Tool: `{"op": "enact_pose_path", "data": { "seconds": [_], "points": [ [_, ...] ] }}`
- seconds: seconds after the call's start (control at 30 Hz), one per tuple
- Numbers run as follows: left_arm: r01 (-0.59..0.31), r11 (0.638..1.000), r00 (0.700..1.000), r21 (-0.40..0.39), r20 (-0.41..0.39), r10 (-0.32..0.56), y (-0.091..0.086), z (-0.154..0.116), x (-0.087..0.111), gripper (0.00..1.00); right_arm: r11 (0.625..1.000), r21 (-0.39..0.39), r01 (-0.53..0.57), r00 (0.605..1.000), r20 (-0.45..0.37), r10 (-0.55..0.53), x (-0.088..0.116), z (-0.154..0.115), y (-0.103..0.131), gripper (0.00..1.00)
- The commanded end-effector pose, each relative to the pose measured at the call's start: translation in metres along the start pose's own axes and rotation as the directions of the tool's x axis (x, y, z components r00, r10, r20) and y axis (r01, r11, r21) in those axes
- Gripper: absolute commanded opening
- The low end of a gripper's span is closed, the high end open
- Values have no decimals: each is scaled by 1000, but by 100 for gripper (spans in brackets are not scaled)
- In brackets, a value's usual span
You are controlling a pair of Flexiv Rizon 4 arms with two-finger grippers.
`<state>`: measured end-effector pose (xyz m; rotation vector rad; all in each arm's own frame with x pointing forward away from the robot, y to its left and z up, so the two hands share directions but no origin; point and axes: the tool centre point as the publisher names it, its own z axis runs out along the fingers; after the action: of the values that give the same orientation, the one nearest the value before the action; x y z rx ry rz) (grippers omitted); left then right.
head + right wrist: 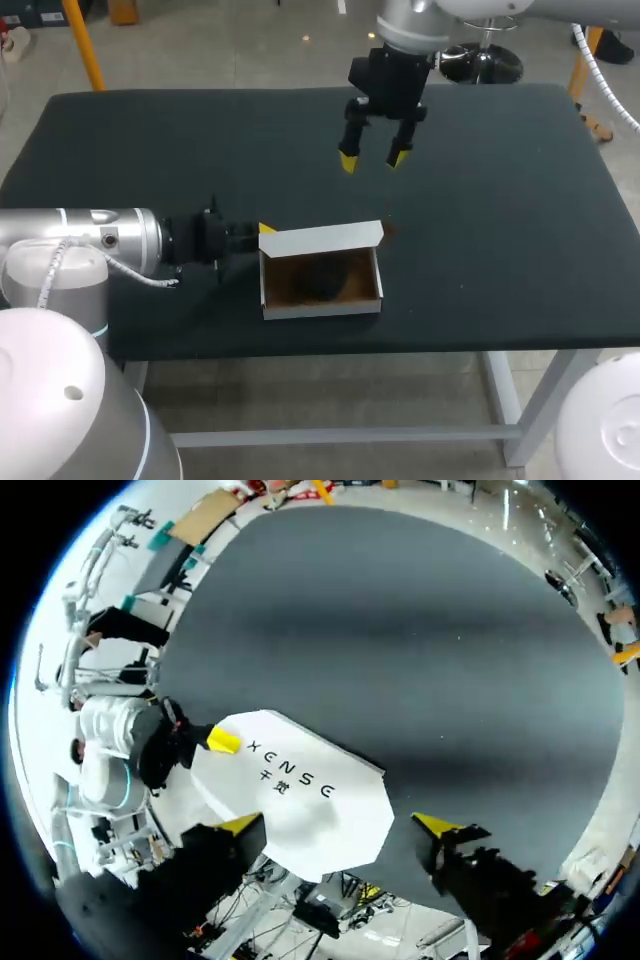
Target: Assemble the packaging by folding the flat box into shape, placing the metal phone stand inside, and closing the box properly
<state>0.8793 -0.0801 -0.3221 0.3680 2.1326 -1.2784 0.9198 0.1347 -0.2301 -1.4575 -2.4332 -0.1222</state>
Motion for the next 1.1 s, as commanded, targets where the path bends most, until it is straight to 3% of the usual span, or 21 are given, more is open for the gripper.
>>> {"op": "enact_pose_path", "data": {
  "seconds": [0.03, 0.37, 0.43, 0.93, 1.1],
  "points": [
    [-25, 1000, 999, 3, 42, 24, 2, 0, 9, 0, 996, 25, -86, 996, -33, 87, 0, -5, -1, 100],
    [-73, 997, 995, 0, 75, 73, 4, -1, 14, 0, 957, 65, -283, 950, -115, 289, -9, 10, -14, 100],
    [-75, 997, 994, -1, 79, 75, 5, 0, 14, 0, 955, 84, -284, 945, -145, 294, -8, 13, -16, 100],
    [-112, 994, 990, -4, 82, 112, 7, 2, 17, 0, 955, 84, -284, 945, -145, 294, -8, 13, -16, 100],
    [-142, 990, 986, -11, 83, 143, 4, 4, 20, 0, 909, 181, -375, 904, -145, 402, -4, 20, -17, 100]
  ]
}}
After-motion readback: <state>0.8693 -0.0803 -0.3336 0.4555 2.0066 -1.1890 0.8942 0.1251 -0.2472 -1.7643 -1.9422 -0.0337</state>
